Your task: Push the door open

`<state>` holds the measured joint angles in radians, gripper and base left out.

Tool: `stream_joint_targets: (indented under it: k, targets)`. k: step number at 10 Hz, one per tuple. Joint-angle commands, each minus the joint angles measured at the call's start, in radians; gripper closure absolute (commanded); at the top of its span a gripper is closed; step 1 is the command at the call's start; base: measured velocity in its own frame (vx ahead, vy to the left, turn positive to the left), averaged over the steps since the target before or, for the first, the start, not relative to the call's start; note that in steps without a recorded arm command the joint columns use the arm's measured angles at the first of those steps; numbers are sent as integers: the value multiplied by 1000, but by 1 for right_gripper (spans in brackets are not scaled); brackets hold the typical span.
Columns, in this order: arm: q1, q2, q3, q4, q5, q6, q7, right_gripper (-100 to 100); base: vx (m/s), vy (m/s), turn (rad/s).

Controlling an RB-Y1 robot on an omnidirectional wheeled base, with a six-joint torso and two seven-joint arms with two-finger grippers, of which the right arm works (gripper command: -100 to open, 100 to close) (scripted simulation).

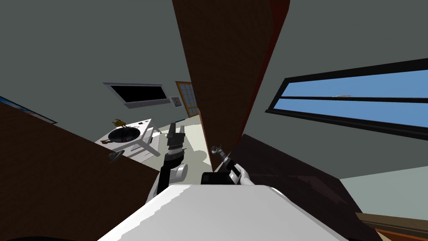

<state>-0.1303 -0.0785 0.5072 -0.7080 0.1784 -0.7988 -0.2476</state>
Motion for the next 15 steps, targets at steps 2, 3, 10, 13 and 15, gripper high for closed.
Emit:
stream_joint_targets:
  k: [2,3,10,13,15]
  targets:
    - [-22,5,-40,28,-18,-14,22,100,135,163,-31]
    - [-22,4,-56,30,-25,-12,31,100,150,171,-66]
    - [-24,7,-133,42,-58,-5,71,100,104,136,-46]
    - [-24,14,-166,46,-73,-2,89,100,119,131,-46]
    - [-25,20,-190,50,-83,0,101,100,116,154,-70]
